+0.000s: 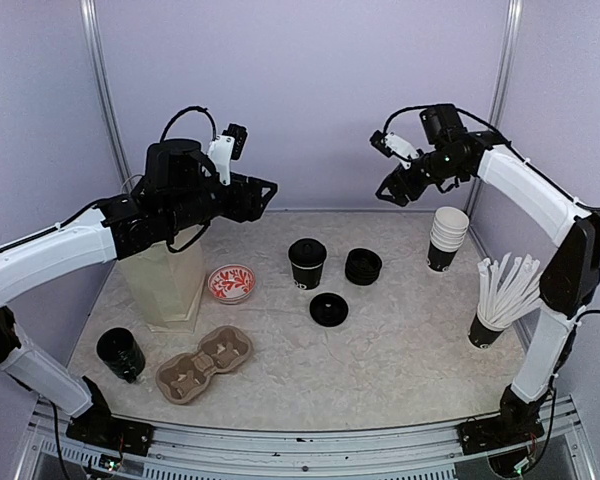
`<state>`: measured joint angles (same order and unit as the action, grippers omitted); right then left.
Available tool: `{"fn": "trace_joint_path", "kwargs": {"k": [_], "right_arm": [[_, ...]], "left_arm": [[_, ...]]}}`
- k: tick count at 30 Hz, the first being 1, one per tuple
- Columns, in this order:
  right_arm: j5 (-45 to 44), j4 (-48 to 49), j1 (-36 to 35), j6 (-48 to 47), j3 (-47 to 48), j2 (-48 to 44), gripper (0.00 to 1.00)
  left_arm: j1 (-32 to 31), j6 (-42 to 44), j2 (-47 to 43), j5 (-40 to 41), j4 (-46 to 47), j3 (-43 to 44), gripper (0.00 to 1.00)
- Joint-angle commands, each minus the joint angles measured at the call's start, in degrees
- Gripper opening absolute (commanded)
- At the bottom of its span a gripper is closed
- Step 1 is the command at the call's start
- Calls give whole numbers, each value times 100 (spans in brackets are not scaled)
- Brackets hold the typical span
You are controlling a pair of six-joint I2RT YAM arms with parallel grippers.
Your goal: Pack the takeout coffee
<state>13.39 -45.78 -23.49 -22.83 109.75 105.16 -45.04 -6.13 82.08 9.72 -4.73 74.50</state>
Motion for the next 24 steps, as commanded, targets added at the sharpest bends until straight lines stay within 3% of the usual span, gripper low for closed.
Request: {"fn": "trace_joint_path", "kwargs": {"k": [1, 10, 14, 24], "right_arm": [[-843, -89, 475, -68, -444, -355, 72], [-619, -429, 1611, 151, -866, -360, 61], [-627, -473, 1756, 198, -1008, -307, 60], [-510, -630, 1838, 154, -903, 8, 42]], "left_arm": [[-67, 98, 104, -40, -58, 22, 73], [-134, 145, 183, 12, -152, 69, 73], [-154, 164, 209, 48, -160, 73, 73], [-190, 182, 264, 65, -200, 99, 72]]}}
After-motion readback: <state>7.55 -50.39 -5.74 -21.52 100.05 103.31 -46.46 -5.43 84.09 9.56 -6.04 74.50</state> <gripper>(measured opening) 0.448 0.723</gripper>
